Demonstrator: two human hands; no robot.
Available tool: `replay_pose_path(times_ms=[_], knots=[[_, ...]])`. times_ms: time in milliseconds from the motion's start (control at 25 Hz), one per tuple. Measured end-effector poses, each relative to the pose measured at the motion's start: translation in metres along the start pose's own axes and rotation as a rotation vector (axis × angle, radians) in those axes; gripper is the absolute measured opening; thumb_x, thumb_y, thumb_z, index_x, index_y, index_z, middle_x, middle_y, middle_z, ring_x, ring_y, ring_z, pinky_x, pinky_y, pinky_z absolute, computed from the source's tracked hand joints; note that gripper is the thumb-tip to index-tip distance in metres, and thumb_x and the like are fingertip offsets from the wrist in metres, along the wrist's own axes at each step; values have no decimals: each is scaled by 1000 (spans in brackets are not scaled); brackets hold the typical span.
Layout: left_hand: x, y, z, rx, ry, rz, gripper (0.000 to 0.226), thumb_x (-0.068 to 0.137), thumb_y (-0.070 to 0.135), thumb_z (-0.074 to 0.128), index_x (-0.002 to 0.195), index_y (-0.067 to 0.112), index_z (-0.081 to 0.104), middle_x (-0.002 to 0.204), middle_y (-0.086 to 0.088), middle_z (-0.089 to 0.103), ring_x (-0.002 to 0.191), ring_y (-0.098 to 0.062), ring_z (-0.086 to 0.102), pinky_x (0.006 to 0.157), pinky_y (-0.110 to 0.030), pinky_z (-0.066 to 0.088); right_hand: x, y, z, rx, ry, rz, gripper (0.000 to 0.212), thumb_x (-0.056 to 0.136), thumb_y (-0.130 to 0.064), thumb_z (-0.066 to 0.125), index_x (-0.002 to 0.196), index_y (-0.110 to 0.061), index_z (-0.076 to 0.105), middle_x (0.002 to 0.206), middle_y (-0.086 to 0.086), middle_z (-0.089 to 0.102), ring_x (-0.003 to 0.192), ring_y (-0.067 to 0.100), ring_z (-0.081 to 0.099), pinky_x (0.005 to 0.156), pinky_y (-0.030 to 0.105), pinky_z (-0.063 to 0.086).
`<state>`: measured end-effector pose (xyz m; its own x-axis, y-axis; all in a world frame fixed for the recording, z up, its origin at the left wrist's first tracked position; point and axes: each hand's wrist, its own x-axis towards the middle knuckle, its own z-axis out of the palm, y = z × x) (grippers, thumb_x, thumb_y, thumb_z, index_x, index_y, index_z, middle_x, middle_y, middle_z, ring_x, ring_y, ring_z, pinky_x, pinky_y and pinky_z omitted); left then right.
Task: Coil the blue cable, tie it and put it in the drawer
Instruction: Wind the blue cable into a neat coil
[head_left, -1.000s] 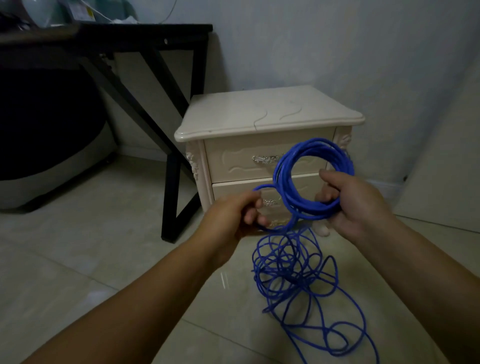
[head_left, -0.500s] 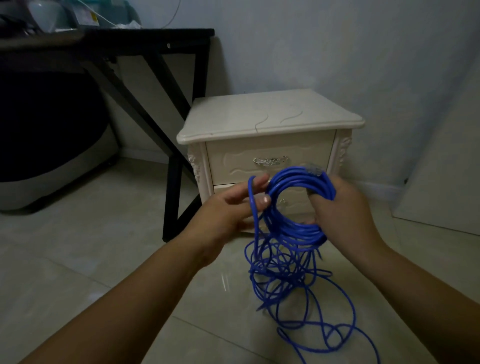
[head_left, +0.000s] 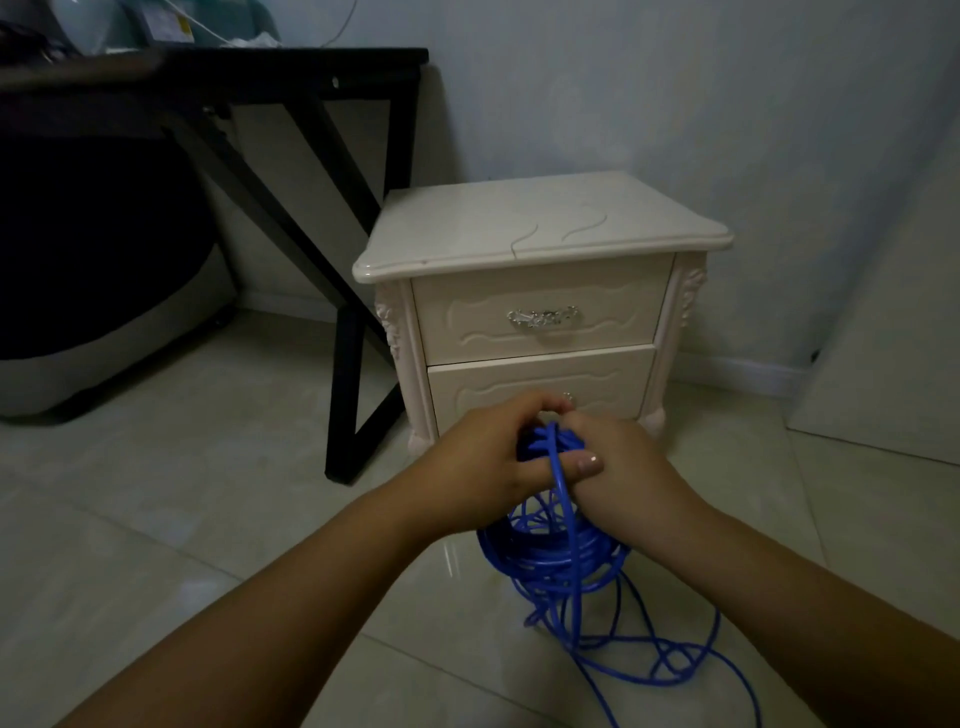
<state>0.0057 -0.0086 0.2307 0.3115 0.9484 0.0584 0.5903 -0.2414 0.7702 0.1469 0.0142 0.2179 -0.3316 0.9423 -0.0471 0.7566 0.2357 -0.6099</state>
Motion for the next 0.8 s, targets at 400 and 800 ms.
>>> replay_pose_path(times_ms=[400,800], knots=[[4,-5,-27,447,117,56,38,93,34,58,129,23,59,118,2,66,105,-10,58,86,-18,41,-5,11,-33,327,-84,-29,24,76,-24,74,98,-21,65,89,-1,76,87,11,70,89,35,51],[1,-16,-34,132,591,121,23,91,39,52,106,28,65,80,21,60,71,11,57,62,-6,42,4,7,-51,338,61,89,39,94,-52,41,105,-28,70,93,-8,66,86,9,61,69,29,45]])
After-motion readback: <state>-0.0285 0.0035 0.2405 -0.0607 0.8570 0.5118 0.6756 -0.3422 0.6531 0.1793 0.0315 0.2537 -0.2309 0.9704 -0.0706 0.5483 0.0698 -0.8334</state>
